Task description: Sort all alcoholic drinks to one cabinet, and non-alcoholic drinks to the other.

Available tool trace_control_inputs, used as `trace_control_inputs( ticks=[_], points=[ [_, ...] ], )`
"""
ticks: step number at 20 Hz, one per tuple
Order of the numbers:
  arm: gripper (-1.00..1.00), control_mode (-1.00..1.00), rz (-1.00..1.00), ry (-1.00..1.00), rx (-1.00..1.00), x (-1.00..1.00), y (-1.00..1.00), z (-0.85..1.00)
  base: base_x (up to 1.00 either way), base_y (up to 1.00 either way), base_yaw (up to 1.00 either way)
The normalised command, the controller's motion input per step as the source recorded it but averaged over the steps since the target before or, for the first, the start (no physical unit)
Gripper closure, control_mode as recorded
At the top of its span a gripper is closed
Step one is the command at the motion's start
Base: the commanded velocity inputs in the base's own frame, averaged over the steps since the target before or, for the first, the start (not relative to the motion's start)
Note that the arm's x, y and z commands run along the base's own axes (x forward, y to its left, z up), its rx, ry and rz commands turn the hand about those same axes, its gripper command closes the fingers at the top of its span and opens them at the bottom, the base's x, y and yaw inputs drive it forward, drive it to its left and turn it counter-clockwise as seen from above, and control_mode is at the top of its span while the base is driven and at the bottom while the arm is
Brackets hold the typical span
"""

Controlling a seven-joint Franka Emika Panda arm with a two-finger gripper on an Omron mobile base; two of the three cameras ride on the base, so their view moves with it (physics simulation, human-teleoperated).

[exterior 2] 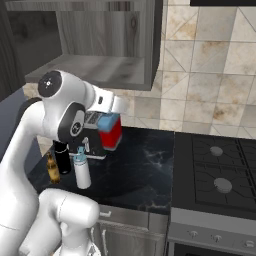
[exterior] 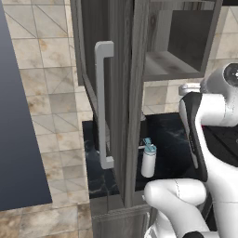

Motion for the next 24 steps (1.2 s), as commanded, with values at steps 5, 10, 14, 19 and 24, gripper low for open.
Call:
trace_control_inputs(
  ticks=[5, 10, 14, 19, 24],
  points=[
    [1.00, -1.00, -0.15, -0.06, 0.00, -0.42, 0.00, 0.65, 0.00, 0.00, 0.00],
    [1.00, -1.00, -0.10, -0.03, 0.00, -0.35, 0.01, 0.66, 0.00, 0.00, 0.00],
    [1.00, -1.00, -0.03, -0.01, 0.00, -0.21, 0.09, 0.54, 0.00, 0.00, 0.00],
    [1.00, -1.00, 0.00, 0.00, 0.00, -0.05, 0.12, 0.37, 0.00, 0.00, 0.00],
    [1.00, -1.00, 0.02, 0.00, 0.00, 0.00, 0.10, 0.26, 0.00, 0.00, 0.00]
  ],
)
